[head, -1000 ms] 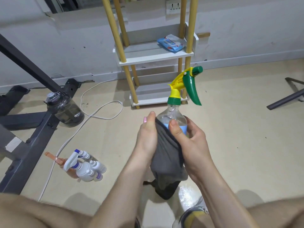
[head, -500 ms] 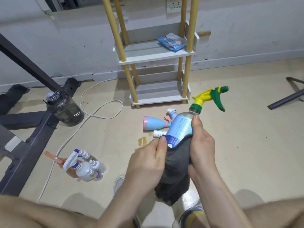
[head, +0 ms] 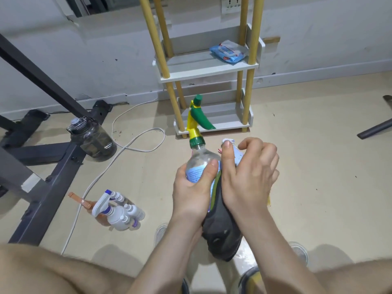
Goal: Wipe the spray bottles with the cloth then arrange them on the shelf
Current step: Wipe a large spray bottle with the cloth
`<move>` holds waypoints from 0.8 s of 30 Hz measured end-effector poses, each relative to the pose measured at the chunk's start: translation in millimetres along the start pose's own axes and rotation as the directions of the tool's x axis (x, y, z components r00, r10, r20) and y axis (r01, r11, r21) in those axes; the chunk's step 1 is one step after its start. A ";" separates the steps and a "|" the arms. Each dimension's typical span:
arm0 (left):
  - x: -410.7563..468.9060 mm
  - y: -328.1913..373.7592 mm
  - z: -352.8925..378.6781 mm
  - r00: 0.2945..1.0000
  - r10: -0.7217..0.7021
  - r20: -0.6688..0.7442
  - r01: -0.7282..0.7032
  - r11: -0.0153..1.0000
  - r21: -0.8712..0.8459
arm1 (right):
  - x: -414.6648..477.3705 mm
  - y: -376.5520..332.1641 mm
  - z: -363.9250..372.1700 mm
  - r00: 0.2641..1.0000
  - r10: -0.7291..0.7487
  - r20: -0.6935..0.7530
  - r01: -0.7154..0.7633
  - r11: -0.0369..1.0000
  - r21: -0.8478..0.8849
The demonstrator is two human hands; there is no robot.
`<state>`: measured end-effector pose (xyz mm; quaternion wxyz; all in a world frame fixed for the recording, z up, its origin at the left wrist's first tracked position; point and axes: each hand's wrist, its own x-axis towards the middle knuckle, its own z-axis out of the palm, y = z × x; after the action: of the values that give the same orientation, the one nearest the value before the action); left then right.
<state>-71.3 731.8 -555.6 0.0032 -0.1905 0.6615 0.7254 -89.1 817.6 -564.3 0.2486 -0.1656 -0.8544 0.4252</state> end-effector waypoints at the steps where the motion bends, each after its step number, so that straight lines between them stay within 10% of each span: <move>1: 1.7 -0.3 0.4 0.999 0.012 -0.048 -0.013 1.000 -0.023 | -4.6 -0.2 -0.4 0.999 -0.036 -0.031 0.036 0.999 0.013; 11: 9.2 -2.9 -18.1 0.992 0.094 0.090 -0.100 0.993 0.068 | -47.3 -2.6 0.3 0.900 -0.326 0.290 0.275 0.940 0.201; 17: 0.1 -8.1 -20.2 0.970 0.233 0.074 -0.244 0.932 0.267 | -6.1 -14.1 -10.7 0.866 -0.006 0.500 -0.164 0.941 0.296; 21: 1.2 -8.6 -20.5 0.932 0.329 0.151 -0.361 0.882 0.304 | 14.3 -18.4 -19.5 0.654 0.283 0.701 -0.689 0.605 0.399; 24: 3.7 6.2 -19.5 0.950 0.265 0.163 -0.311 0.840 0.444 | 2.9 -21.9 -23.2 0.682 0.357 0.639 -0.714 0.513 0.476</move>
<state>-71.0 711.4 -551.7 -0.0287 -0.0478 0.8359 0.5461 -79.9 821.2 -533.8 -0.0692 -0.2176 -0.5613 0.7955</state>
